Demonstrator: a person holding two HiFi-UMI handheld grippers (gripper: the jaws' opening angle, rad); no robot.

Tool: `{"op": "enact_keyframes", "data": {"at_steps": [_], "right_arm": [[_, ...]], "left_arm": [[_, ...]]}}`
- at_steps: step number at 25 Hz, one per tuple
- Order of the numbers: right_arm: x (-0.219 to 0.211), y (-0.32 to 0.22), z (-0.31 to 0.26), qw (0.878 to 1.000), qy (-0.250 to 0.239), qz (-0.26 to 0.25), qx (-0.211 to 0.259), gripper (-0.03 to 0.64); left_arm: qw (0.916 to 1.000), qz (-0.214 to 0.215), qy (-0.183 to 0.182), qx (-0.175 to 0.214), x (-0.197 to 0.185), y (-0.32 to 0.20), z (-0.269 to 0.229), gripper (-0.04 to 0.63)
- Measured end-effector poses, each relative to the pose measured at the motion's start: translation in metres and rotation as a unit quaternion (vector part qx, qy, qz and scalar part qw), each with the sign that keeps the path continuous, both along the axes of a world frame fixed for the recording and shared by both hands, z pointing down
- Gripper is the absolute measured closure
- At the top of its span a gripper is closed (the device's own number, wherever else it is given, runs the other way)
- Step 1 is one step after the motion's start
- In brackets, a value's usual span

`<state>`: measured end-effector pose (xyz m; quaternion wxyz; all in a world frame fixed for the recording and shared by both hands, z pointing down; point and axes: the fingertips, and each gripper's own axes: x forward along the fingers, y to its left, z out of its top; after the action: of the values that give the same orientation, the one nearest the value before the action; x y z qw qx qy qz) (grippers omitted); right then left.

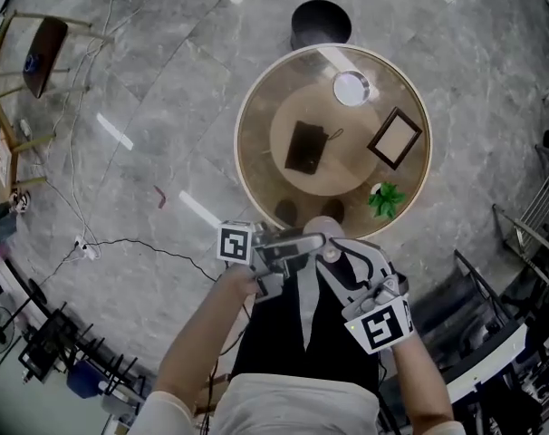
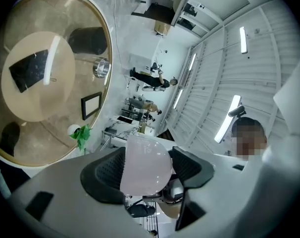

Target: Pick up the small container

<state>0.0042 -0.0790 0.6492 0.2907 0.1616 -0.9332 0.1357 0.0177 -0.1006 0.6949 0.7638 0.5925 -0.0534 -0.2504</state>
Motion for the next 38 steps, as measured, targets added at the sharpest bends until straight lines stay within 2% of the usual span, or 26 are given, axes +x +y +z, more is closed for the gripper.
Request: {"op": "enact_keyframes", "data": {"at_steps": [5, 11, 18, 26, 34, 38], "right_arm": [[-0.014, 0.007, -0.051, 1.000, -0.013, 0.016, 0.009, 0.466], [-0.014, 0.020, -0.114, 0.999, -0.026, 0.031, 0.022, 0.465], [-0.010, 0.044, -0.175, 0.998, -0.037, 0.048, 0.020, 0.465], [-0.003, 0.068, -0.255, 0.993, -0.065, 0.069, 0.064, 0.465], [0.020, 0.108, -0.296, 0.991, -0.077, 0.081, 0.080, 0.465], [0.033, 0.129, -0.306, 0.990, -0.087, 0.072, 0.084, 0.465]], "left_arm": [[0.9999, -0.002, 0.006, -0.012, -0.013, 0.010, -0.047, 0.304], [0.9999, 0.000, 0.007, -0.013, -0.011, 0.026, -0.109, 0.296], [0.9999, 0.009, 0.006, 0.003, -0.006, 0.051, -0.173, 0.296], [0.9994, -0.001, 0.033, 0.009, 0.003, 0.075, -0.247, 0.297], [0.9995, 0.011, 0.005, 0.030, 0.022, 0.113, -0.290, 0.298], [0.9996, 0.001, 0.011, 0.027, 0.035, 0.135, -0.298, 0.298]]}}
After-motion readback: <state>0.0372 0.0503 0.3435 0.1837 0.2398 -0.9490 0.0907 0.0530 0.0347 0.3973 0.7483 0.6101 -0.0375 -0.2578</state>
